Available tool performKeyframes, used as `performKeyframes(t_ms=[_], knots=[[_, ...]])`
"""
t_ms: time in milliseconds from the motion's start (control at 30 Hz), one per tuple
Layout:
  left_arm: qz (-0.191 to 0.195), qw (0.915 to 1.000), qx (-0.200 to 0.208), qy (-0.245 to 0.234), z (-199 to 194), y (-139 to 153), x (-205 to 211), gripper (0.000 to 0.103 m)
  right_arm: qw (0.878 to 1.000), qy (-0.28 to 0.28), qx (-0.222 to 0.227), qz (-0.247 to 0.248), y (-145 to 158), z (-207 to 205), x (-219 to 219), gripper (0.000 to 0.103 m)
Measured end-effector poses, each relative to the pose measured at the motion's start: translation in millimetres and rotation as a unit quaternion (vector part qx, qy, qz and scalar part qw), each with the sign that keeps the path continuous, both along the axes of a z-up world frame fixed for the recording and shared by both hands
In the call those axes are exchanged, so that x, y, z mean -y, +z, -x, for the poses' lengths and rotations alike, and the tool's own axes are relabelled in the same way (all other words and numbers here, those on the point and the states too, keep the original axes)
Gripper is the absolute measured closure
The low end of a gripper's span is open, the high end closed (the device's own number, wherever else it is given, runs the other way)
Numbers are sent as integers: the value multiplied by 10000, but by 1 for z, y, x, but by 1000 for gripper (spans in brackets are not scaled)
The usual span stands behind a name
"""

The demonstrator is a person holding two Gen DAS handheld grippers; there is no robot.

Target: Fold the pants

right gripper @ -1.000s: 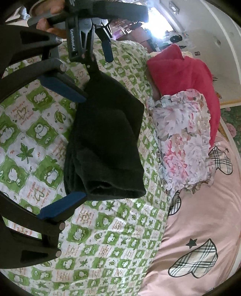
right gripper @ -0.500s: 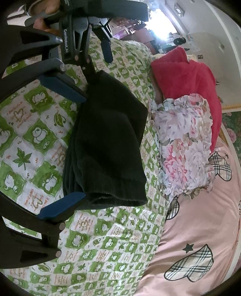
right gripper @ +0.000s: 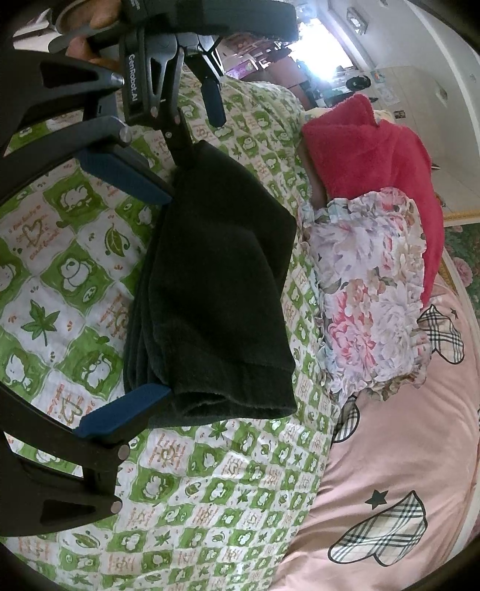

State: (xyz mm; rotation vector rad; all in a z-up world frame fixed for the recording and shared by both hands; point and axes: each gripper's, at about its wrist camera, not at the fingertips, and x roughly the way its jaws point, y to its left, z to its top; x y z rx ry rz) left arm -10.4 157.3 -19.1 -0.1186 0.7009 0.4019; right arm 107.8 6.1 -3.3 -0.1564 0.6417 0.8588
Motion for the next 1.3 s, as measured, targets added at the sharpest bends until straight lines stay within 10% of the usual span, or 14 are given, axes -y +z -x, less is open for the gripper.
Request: performKeyframes(t_ms=[1300], knots=[[-44,9999,78,-111,-1,6,5,10,9999,-32,33,-105,4,4,-5,5]])
